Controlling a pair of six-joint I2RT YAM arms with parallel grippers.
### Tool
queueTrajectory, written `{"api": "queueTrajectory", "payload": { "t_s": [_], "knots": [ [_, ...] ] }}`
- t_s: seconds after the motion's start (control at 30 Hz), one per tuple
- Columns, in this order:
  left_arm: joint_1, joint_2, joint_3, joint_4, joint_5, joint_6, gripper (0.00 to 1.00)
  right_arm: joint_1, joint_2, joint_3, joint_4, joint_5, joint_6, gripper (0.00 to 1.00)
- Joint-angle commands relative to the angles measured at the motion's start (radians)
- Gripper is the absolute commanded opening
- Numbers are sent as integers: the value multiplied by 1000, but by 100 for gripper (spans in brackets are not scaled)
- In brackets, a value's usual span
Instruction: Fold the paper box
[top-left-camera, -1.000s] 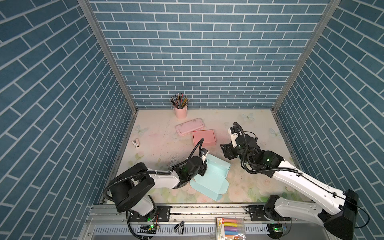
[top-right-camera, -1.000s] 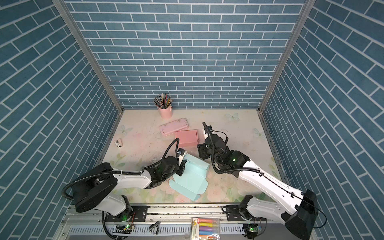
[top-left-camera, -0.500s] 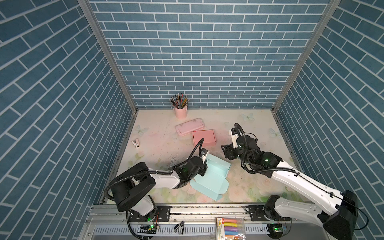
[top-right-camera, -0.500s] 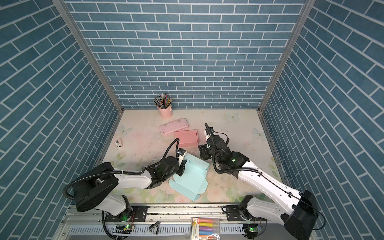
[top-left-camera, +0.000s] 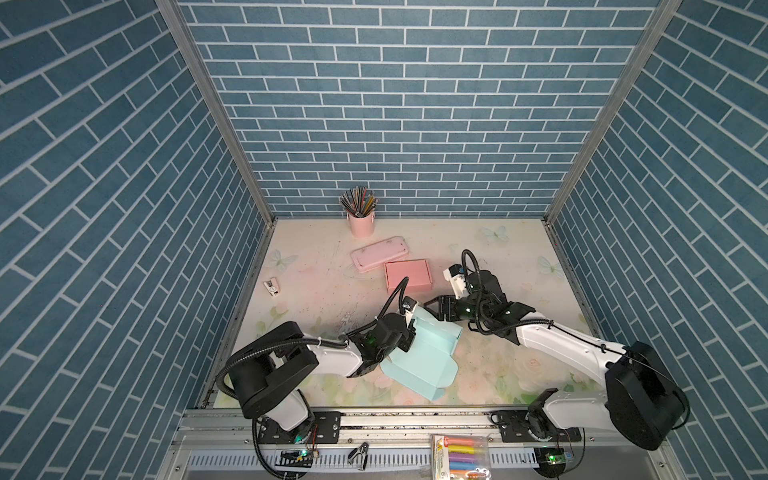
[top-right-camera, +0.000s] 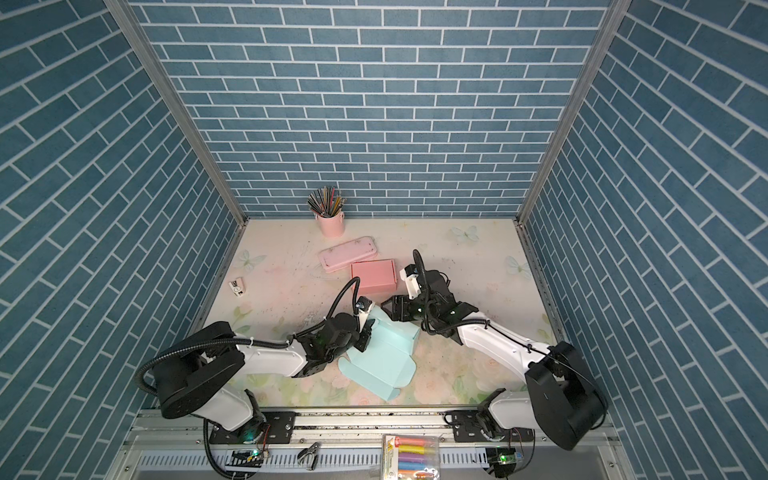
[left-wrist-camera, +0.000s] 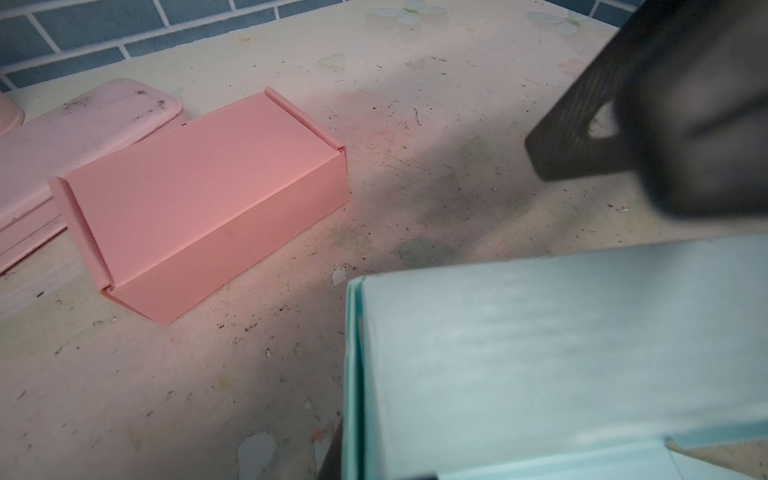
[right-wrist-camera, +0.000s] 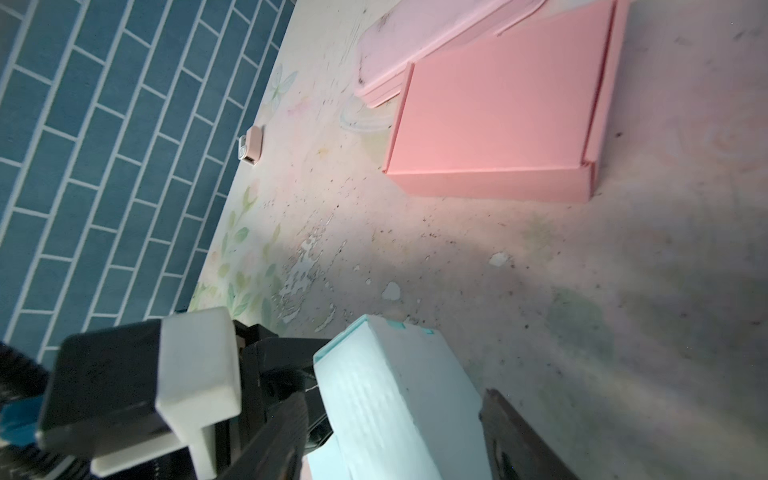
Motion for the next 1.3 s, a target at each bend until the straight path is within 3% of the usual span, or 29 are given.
{"api": "queueTrajectory", "payload": {
  "t_s": [0.0,0.27,0.87,1.27],
  "knots": [
    [-6,17,21,21,-19,-3,15,-5,8,-45,151,-136,107,68],
    [-4,32,32,42,-34,-28,12,-4,-52,-187,318,-227,247,67],
    [-2,66,57,35,-106,-63,6,66,-93,-304,551,-227,465,66],
    [-4,64,30,97,24,-16,10,75,-56,-337,655,-222,533,65]
  ]
}}
